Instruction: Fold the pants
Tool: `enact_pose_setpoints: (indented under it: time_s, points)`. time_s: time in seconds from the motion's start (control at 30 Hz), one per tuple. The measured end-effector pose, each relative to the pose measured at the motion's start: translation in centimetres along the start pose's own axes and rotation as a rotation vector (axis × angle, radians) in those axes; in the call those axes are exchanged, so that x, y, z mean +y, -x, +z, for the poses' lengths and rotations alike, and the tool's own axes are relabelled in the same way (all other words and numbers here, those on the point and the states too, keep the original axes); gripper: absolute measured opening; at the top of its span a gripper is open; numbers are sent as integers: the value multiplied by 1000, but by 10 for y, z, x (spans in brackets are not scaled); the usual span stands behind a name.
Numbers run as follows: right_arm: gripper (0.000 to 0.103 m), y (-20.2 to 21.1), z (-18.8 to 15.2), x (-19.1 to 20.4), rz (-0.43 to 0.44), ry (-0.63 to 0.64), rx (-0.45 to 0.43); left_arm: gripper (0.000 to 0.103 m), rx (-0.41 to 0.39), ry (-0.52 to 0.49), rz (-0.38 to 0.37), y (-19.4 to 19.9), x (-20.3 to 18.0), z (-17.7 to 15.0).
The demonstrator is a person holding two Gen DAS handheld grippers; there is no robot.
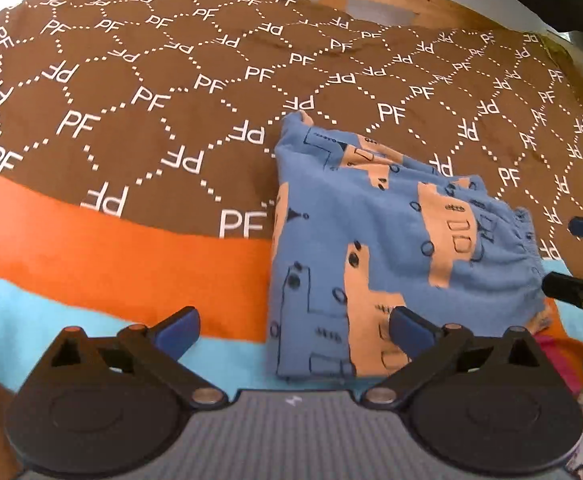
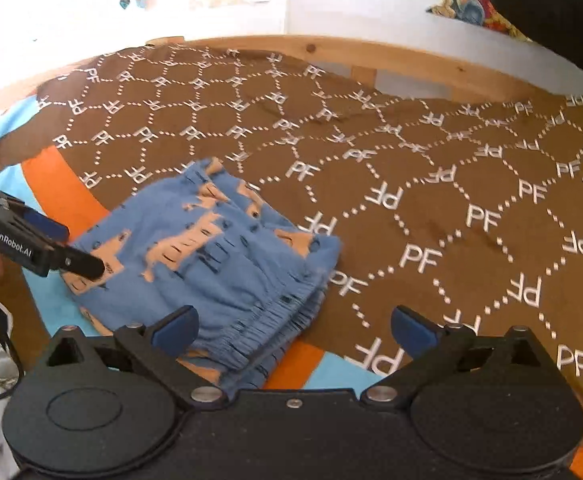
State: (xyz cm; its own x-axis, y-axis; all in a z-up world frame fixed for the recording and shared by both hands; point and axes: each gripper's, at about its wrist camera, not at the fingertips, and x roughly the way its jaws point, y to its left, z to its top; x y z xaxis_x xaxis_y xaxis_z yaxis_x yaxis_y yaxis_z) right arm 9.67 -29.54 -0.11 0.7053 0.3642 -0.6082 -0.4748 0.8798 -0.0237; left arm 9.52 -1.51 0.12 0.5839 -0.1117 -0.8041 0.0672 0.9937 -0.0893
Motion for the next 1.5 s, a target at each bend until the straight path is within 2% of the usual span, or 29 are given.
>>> enact_pose_setpoints:
  time_s: [0.07, 0.17, 0.27, 0.33, 0.53, 0.6, 0.7, 0.8, 1.0, 1.3, 1.4, 1.5]
  points:
    - [102, -5, -3, 5, -2, 28, 25, 103, 16, -13, 7, -2, 0, -5]
    - [102, -21, -13, 12, -5, 60, 123, 103, 19, 9, 7, -3, 1, -12]
    - [102, -20, -12, 10, 6, 26, 139, 103, 19, 28, 8, 0, 1, -16]
    - [102, -15, -9, 13, -3, 52, 124, 103, 19, 25, 9, 0, 0, -17]
    - [102, -1, -3, 19, -19, 67, 8, 103, 18, 24, 5, 1, 0, -19]
    - [102, -4, -4, 20, -24, 82, 22, 103, 17, 23, 5, 2, 0, -19]
    - [102, -15, -11, 21, -42, 114, 91, 103, 15, 22, 6, 2, -1, -20]
    - [102, -18, -14, 17, -23, 74, 113, 103, 11, 16, 10, 3, -2, -21]
    - [102, -14, -12, 20, -24, 92, 82, 103, 8, 16, 9, 3, -2, -21]
    - [102, 3, -4, 21, -35, 84, -66, 103, -10, 11, 6, 4, -2, -24]
    - [102, -1, -6, 19, -70, 65, -54, 103, -12, 11, 7, 4, -3, -24]
    - [102, -13, -11, 12, -102, 32, 12, 103, -17, 7, 6, 4, -3, -25]
